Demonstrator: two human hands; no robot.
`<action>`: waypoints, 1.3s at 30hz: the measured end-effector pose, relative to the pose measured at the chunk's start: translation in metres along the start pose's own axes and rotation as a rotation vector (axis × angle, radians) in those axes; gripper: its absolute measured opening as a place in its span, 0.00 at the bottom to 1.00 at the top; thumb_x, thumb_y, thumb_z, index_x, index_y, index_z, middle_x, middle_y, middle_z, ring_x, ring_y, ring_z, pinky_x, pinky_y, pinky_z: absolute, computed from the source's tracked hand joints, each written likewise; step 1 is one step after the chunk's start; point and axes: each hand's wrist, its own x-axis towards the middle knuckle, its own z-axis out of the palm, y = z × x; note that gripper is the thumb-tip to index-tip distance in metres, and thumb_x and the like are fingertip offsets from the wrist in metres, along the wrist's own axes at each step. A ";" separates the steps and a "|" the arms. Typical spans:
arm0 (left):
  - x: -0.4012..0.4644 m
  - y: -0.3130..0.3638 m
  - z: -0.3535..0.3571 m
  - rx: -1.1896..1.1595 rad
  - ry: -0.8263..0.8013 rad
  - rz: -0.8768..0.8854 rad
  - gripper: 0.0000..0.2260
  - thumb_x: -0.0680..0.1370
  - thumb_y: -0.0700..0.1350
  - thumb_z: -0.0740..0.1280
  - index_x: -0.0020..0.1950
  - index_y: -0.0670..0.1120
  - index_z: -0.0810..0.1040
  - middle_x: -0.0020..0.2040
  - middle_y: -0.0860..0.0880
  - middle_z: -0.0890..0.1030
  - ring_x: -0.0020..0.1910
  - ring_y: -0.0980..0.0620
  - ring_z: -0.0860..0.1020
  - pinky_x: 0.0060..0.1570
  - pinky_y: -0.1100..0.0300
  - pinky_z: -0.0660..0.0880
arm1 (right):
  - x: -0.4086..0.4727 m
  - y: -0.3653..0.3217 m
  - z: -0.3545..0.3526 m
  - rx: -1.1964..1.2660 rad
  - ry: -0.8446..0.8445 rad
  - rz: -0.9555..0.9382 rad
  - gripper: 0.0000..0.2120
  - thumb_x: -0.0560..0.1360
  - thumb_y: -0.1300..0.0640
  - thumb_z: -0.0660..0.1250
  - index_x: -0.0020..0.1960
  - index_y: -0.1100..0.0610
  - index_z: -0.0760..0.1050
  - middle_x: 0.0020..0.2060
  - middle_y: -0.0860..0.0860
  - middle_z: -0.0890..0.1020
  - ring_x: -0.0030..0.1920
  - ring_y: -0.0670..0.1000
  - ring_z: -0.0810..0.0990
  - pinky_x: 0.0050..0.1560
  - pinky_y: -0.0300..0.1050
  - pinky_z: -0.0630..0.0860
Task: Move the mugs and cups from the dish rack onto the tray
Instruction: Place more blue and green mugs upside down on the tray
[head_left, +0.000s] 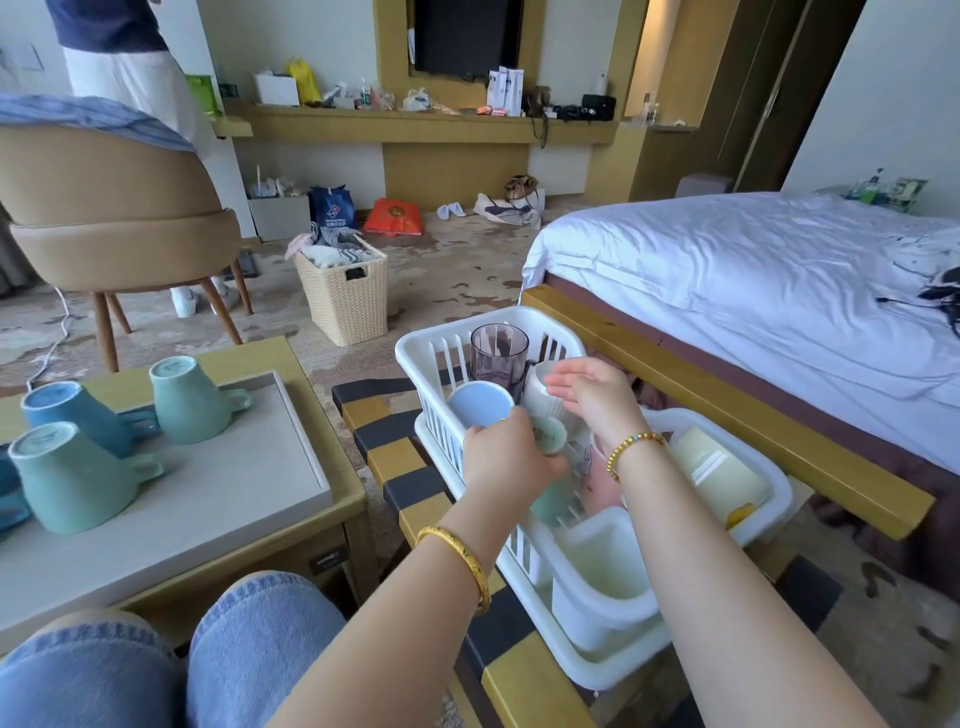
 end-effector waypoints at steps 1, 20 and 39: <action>-0.001 0.000 -0.002 -0.075 0.018 -0.023 0.18 0.71 0.58 0.65 0.48 0.45 0.67 0.41 0.47 0.80 0.42 0.42 0.78 0.41 0.57 0.65 | 0.000 0.000 0.001 0.006 0.002 -0.005 0.15 0.76 0.66 0.54 0.43 0.51 0.75 0.48 0.55 0.82 0.49 0.51 0.81 0.56 0.43 0.74; 0.013 -0.027 -0.037 -1.209 0.141 -0.339 0.15 0.73 0.53 0.68 0.57 0.49 0.73 0.49 0.49 0.79 0.46 0.54 0.78 0.43 0.63 0.76 | 0.004 0.011 0.006 0.117 -0.079 0.169 0.12 0.79 0.52 0.57 0.55 0.56 0.77 0.44 0.56 0.80 0.42 0.55 0.78 0.38 0.43 0.75; 0.038 -0.054 -0.093 -1.140 -0.096 -0.587 0.25 0.79 0.61 0.53 0.67 0.45 0.64 0.54 0.42 0.75 0.53 0.43 0.76 0.56 0.47 0.75 | -0.022 -0.018 0.019 0.342 -0.270 0.057 0.05 0.76 0.57 0.66 0.46 0.60 0.78 0.43 0.57 0.84 0.40 0.51 0.86 0.40 0.40 0.82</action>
